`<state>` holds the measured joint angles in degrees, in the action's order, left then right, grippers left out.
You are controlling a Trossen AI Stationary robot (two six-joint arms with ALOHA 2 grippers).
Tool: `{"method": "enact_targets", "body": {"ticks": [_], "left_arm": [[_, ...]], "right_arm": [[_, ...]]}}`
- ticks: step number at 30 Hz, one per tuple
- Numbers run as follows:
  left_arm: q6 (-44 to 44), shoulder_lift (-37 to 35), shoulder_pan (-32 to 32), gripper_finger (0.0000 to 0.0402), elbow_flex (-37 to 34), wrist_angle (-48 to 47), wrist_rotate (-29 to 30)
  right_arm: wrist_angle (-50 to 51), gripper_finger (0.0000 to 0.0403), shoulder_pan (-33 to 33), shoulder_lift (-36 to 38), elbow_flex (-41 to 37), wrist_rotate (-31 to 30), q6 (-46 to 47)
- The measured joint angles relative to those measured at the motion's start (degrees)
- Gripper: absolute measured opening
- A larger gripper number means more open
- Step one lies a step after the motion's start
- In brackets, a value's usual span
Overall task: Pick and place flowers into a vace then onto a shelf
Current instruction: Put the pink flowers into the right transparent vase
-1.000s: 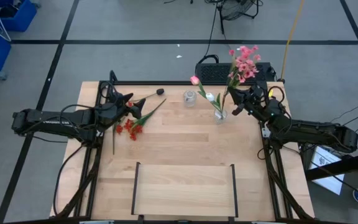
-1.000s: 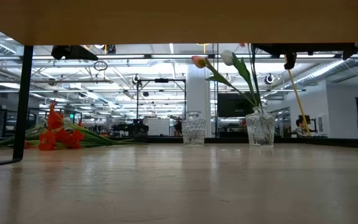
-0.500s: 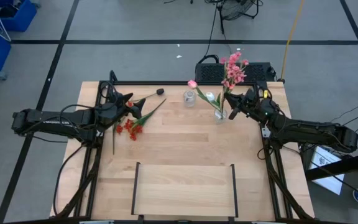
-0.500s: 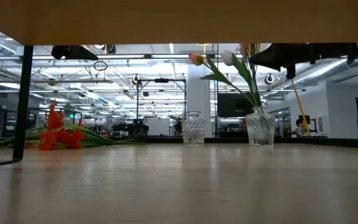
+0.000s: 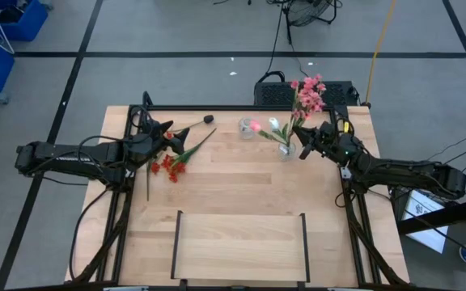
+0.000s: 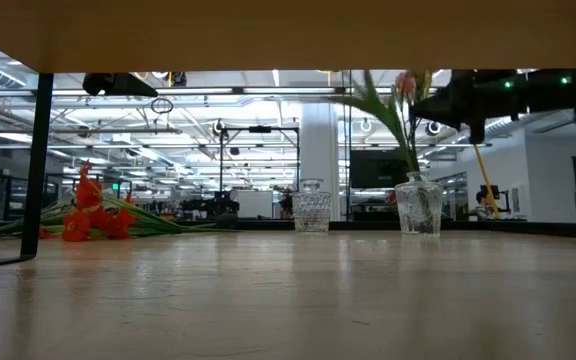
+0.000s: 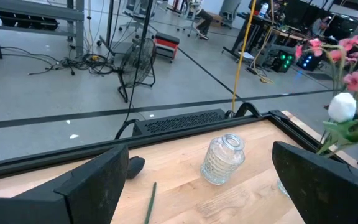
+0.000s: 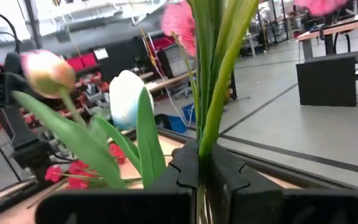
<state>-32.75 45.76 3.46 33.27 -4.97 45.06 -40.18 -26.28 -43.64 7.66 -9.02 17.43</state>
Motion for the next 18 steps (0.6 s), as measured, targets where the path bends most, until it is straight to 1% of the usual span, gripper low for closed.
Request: {"method": "enact_targets", "body": {"ticks": [5,12,14,18], "left_arm": [[-0.02,0.0,0.0,0.0399,-0.01,-0.02,0.0],[-0.15,0.0,0.0,0.0399,-0.01,-0.02,-0.04],[-0.19,0.0,0.0,0.0399,-0.01,-0.02,-0.04],[-0.42,0.0,0.0,0.0399,-0.01,-0.03,-0.07]], "right_arm": [[-1.16,0.0004,0.0,0.0,-2.36,-0.04,0.02],[0.6,0.0003,0.0,0.04,-2.51,-0.24,-0.86],[1.15,0.0003,0.0,0.04,-2.54,-0.25,0.71],[-2.14,0.0003,0.02,0.01,-2.62,0.24,2.78]]}}
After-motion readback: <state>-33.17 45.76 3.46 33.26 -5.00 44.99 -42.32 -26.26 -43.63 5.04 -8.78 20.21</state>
